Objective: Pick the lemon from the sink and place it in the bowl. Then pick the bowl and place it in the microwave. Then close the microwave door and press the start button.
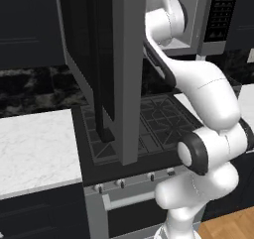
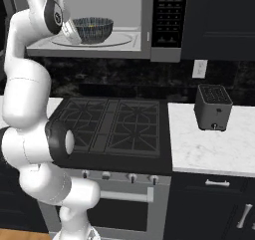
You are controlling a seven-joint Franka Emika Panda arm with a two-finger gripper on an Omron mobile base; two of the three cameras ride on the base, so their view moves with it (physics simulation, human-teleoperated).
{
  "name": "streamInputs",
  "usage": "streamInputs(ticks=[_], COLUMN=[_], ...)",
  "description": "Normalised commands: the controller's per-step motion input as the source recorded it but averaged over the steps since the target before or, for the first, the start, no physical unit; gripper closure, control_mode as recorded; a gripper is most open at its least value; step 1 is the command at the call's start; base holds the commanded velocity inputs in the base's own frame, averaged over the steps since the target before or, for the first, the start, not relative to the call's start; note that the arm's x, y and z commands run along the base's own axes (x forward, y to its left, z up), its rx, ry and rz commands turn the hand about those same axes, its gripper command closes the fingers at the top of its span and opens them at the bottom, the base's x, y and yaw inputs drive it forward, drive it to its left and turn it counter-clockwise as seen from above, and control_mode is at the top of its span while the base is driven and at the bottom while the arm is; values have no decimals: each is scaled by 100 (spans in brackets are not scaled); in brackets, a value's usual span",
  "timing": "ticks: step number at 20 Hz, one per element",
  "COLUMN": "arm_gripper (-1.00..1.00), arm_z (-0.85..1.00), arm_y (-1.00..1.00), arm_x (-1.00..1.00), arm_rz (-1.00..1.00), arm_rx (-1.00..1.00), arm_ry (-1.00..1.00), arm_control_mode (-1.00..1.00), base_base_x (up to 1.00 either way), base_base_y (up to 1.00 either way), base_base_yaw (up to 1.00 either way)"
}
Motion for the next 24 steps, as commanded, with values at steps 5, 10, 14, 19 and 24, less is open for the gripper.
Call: streamInputs(ticks=[5, 10, 14, 19, 24], arm_gripper=[-100, -100, -100, -100, -100], arm_z=[-54, -73, -100, -91, -36], arm_y=[0, 5, 27, 28, 5], arm_x=[-100, -100, -100, -100, -100], arm_rz=[10, 1, 0, 0, 0], arm_rx=[0, 1, 0, 2, 9], arm_ry=[-7, 2, 10, -3, -12], arm_control_mode=[-100, -100, -100, -100, -100], base_base_x=[0, 0, 0, 0, 0], base_base_y=[0, 0, 0, 0, 0], base_base_yaw=[0, 0, 0, 0, 0])
